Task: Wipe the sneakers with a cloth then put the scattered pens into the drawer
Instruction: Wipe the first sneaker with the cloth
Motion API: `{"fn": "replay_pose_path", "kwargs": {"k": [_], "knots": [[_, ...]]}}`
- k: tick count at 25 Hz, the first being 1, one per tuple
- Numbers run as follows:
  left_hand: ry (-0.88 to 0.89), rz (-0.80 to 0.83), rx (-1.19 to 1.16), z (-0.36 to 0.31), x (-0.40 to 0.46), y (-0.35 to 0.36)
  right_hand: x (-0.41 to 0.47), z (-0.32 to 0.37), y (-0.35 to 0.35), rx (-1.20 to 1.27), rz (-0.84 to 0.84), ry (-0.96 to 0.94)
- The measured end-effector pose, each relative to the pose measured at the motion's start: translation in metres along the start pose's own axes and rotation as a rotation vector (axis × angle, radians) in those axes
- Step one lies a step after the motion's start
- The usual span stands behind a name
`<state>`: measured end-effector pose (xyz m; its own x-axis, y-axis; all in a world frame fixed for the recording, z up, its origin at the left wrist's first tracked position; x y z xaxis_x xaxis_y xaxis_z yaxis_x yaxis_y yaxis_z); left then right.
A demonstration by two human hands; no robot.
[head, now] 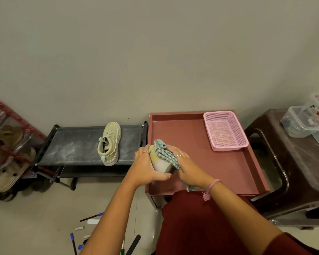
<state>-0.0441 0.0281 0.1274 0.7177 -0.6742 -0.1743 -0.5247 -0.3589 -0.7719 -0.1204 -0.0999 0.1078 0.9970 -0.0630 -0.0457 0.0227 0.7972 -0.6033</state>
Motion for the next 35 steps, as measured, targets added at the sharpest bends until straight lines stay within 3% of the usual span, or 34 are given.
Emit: {"fn": "replay_pose_path", "kwargs": {"k": [7,12,15,20,24,29,35], "knots": [[-0.046,0.006,-0.073,0.027,-0.011,0.002,0.002,-0.030,0.017,-0.017,0.126,0.164],[0.059,-0.022,-0.142,0.024,-0.019,0.003,-0.017,0.020,0.032,0.020,0.132,0.017],[0.057,-0.054,-0.202,0.021,-0.017,0.008,-0.010,0.012,0.017,0.030,0.173,0.028],[0.137,0.018,-0.081,0.012,-0.014,0.017,0.027,-0.020,-0.015,0.183,0.294,0.303],[0.126,-0.003,-0.111,0.015,-0.010,0.016,0.022,-0.003,0.006,0.124,0.228,0.235],[0.079,-0.046,-0.257,0.026,-0.008,0.018,-0.030,0.015,0.036,-0.150,0.032,-0.104],[-0.032,-0.077,-0.328,0.046,-0.017,0.023,0.018,-0.061,0.014,-0.194,0.016,0.145]]}}
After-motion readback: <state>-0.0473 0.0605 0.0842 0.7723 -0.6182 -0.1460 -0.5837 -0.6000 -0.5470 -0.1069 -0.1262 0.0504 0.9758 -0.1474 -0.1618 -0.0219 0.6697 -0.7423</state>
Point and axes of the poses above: each hand's wrist, its own x-axis towards the middle knuckle, its own y-axis out of the palm, z = x × y, the point moved 5 cm from there along x, towards the middle knuckle, and after that the axes turned 6 degrees about x, right-handed, at the moved point
